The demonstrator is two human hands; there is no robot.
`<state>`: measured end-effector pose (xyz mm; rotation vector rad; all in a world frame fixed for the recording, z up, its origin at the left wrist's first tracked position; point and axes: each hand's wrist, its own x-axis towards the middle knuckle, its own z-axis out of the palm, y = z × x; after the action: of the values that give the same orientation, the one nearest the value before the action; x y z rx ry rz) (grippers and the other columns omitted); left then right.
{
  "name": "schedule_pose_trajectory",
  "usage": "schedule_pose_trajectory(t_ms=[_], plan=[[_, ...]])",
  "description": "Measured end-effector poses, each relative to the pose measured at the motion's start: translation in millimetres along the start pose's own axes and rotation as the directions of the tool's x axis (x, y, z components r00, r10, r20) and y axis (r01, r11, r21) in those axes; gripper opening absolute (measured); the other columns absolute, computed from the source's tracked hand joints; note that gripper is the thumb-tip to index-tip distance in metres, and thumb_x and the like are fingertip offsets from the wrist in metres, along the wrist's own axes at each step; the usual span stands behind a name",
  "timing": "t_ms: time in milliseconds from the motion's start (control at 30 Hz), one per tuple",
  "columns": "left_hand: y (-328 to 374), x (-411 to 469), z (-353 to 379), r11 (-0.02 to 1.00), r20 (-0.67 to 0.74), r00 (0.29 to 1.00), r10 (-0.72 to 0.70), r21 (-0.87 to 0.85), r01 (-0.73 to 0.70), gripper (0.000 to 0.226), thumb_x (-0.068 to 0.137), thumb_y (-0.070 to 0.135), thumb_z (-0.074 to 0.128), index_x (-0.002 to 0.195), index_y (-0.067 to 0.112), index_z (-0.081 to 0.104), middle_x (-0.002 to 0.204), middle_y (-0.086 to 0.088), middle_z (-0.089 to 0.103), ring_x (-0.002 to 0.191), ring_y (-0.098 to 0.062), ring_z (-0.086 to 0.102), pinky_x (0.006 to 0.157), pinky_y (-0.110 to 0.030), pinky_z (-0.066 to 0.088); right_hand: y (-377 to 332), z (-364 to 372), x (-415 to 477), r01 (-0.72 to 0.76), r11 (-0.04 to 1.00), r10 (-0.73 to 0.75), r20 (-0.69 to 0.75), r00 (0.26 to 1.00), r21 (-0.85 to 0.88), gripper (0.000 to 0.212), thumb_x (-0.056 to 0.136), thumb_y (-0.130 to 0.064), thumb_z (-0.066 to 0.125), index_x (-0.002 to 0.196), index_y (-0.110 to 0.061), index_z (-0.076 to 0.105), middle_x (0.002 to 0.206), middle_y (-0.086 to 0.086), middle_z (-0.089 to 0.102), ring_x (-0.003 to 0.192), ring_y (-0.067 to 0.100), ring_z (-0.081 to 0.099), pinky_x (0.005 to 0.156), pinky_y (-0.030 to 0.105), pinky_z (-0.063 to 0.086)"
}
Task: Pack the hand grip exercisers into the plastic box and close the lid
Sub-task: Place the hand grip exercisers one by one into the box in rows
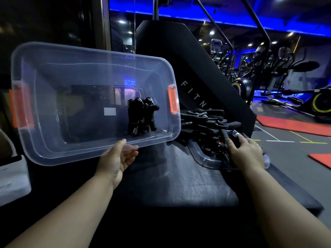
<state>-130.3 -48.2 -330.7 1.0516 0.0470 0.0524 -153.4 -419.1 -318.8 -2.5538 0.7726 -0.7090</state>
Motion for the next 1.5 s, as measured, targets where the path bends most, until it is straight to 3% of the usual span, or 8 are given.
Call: schedule_pose_trajectory(t_ms=[367,567,833,1067,1167,1267,1400,1500], plan=[[0,0,0,1.000,-0.012,1.000,0.008,-0.006,-0.008,0.025,0.090,0.028,0.058,0.073,0.010,0.062,0.080,-0.012,0.075,0.065,-0.015,0.071,0.055,-0.021,0.055,-10,-4,7,-0.045,0.997,0.050,0.078,0.996,-0.069,0.060,0.081,-0.073,0.041,0.117,-0.025,0.051,0.131,0.006,0.043,0.121,0.031,0.046,0.095,0.054,0.032],[1,0,-1,1.000,-0.002,1.000,-0.002,-0.002,0.002,0.025,0.090,0.028,0.059,0.073,0.010,0.062,0.081,-0.011,0.075,0.066,-0.015,0.071,0.056,-0.022,0.054,-12,2,-6,0.012,0.996,-0.004,-0.084,0.996,0.093,0.037,0.085,-0.062,0.044,0.091,-0.025,0.047,0.119,0.006,0.048,0.108,0.031,0.052,0.094,0.056,0.038],[1,-1,-1,1.000,-0.004,1.000,-0.008,-0.011,0.008,0.025,0.090,0.027,0.059,0.074,0.008,0.062,0.082,-0.013,0.075,0.066,-0.016,0.071,0.056,-0.021,0.055,-41,4,-30,0.250,0.964,-0.214,-0.304,0.928,0.084,0.023,0.075,-0.044,0.062,0.082,-0.028,0.047,0.118,-0.002,0.047,0.106,0.029,0.048,0.087,0.048,0.036],[2,-2,-1,1.000,0.001,1.000,-0.010,-0.007,0.010,0.026,0.090,0.027,0.059,0.070,0.010,0.063,0.083,-0.012,0.075,0.067,-0.016,0.071,0.059,-0.023,0.054,-92,10,-76,0.527,0.758,-0.400,-0.364,0.841,0.384,0.033,0.065,-0.033,0.056,0.092,-0.015,0.058,0.115,-0.002,0.047,0.105,0.022,0.049,0.089,0.036,0.040],[2,-3,-1,1.000,-0.002,1.000,-0.007,-0.004,0.007,0.026,0.090,0.027,0.060,0.070,0.011,0.063,0.084,-0.012,0.075,0.067,-0.016,0.071,0.058,-0.022,0.054,-112,13,-96,0.473,0.602,-0.385,-0.285,0.878,0.643,0.046,0.065,-0.023,0.053,0.110,-0.020,0.059,0.118,-0.005,0.034,0.108,-0.006,0.039,0.097,0.005,0.027],[3,-3,0,1.000,-0.002,1.000,-0.005,-0.006,0.005,0.026,0.090,0.027,0.060,0.070,0.011,0.063,0.083,-0.013,0.075,0.066,-0.015,0.071,0.057,-0.022,0.055,-128,14,-110,0.334,0.483,-0.359,-0.165,0.919,0.809,0.054,0.063,-0.011,0.047,0.110,-0.036,0.055,0.117,-0.001,0.033,0.096,-0.015,0.038,0.087,-0.003,0.026],[3,-3,0,1.000,-0.005,1.000,-0.005,-0.012,0.005,0.026,0.090,0.027,0.060,0.071,0.010,0.063,0.083,-0.013,0.075,0.066,-0.015,0.071,0.055,-0.021,0.055,-139,18,-121,0.297,0.404,-0.362,-0.147,0.920,0.865,0.054,0.063,-0.008,0.045,0.108,-0.036,0.057,0.123,0.007,0.037,0.099,-0.007,0.044,0.087,0.001,0.032],[2,-2,-1,1.000,0.001,1.000,-0.016,-0.002,0.016,0.025,0.090,0.028,0.060,0.072,0.010,0.064,0.084,-0.012,0.075,0.068,-0.016,0.071,0.058,-0.022,0.054,-140,19,-121,0.180,0.313,-0.347,-0.064,0.936,0.932,0.057,0.064,-0.009,0.044,0.105,-0.046,0.056,0.125,0.020,0.042,0.102,0.027,0.042,0.099,0.042,0.038]])
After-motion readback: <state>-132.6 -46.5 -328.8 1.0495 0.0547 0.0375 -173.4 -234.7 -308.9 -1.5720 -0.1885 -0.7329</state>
